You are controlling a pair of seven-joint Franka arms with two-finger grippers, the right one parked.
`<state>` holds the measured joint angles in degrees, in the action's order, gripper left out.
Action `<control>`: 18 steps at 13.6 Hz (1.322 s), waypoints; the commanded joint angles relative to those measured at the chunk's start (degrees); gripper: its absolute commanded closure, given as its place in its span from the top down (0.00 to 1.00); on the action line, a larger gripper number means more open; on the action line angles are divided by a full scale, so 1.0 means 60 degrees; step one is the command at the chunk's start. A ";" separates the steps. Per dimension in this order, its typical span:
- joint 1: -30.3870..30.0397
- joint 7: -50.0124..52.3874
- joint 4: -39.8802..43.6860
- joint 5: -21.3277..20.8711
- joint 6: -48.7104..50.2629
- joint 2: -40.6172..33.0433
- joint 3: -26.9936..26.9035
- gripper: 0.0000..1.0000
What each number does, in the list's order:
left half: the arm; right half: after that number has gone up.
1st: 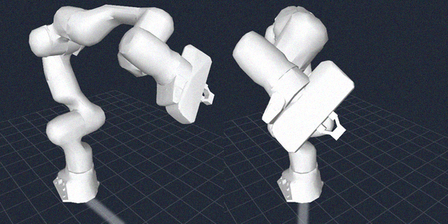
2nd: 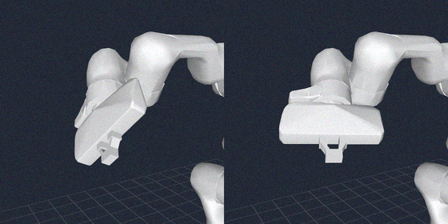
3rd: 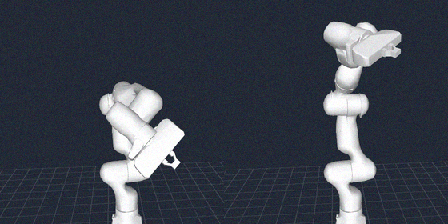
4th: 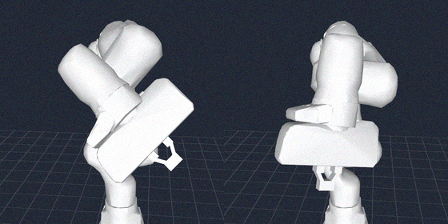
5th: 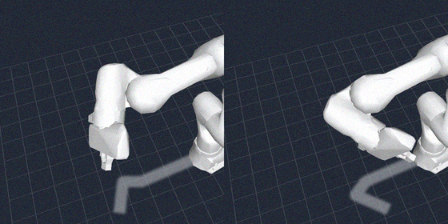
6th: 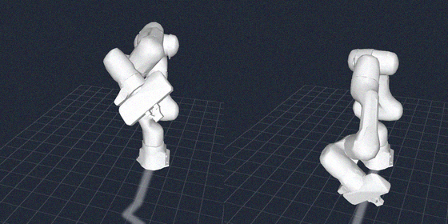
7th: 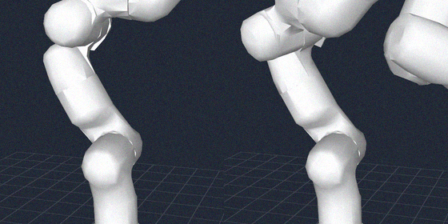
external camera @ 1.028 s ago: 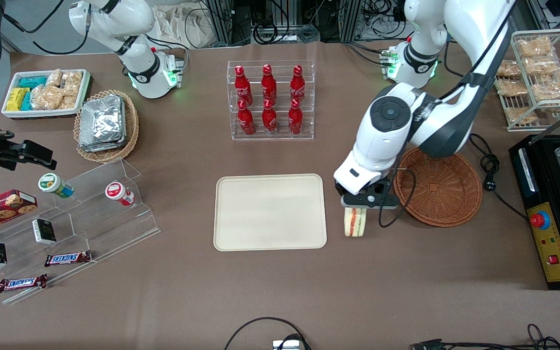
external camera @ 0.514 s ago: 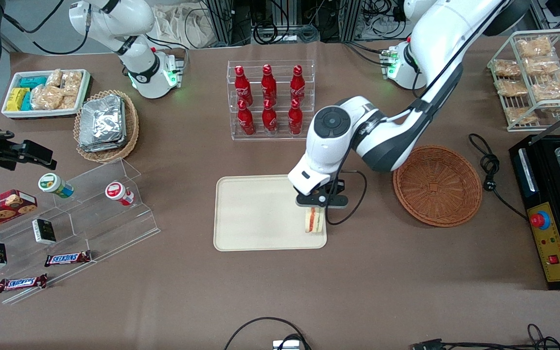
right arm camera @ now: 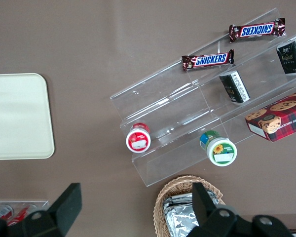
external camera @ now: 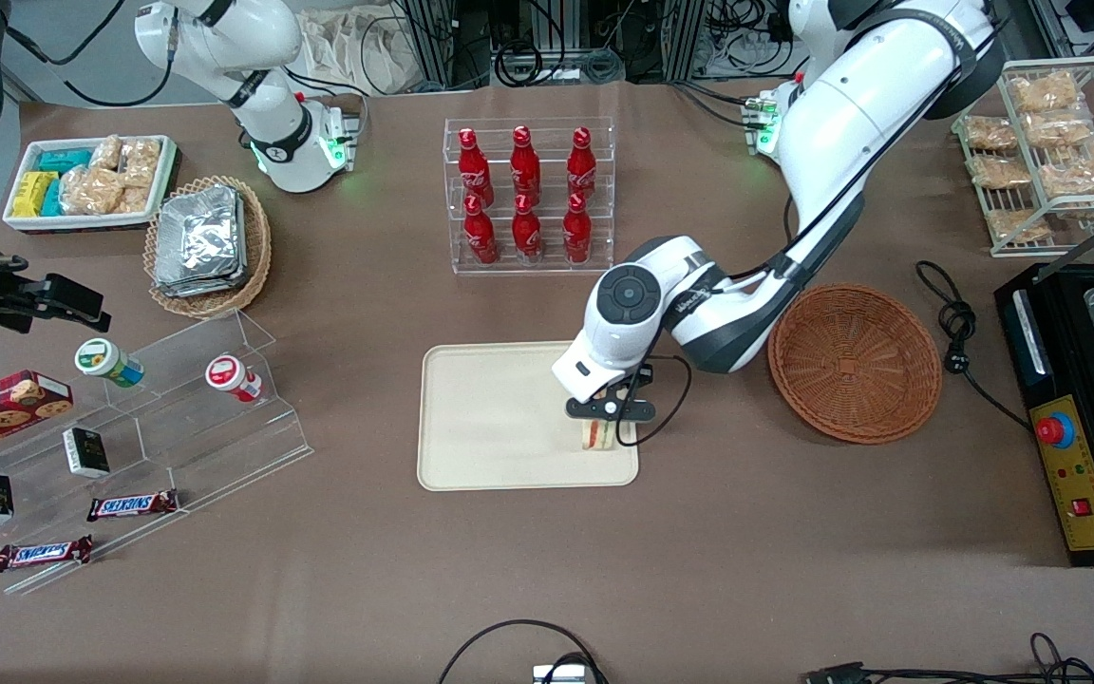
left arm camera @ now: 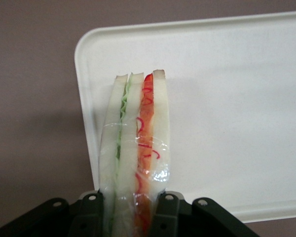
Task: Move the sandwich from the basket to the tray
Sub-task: 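Lower the sandwich onto the tray and open the left gripper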
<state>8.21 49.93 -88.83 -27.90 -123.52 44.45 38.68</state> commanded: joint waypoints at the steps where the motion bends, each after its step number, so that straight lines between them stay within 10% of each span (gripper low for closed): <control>1: 0.0257 0.0247 0.0405 -0.0256 0.0065 0.0325 0.0013 0.34; 12: 0.0946 0.0496 0.0435 -0.0432 0.0035 0.0589 -0.0705 0.42; 15: 0.0946 0.0526 0.0435 -0.0374 -0.0052 0.0618 -0.0705 0.96; 18: 0.0931 0.0935 0.0464 -0.0330 -0.0097 0.0619 -0.0705 1.00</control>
<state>12.72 53.15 -88.15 -29.22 -124.07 47.23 35.04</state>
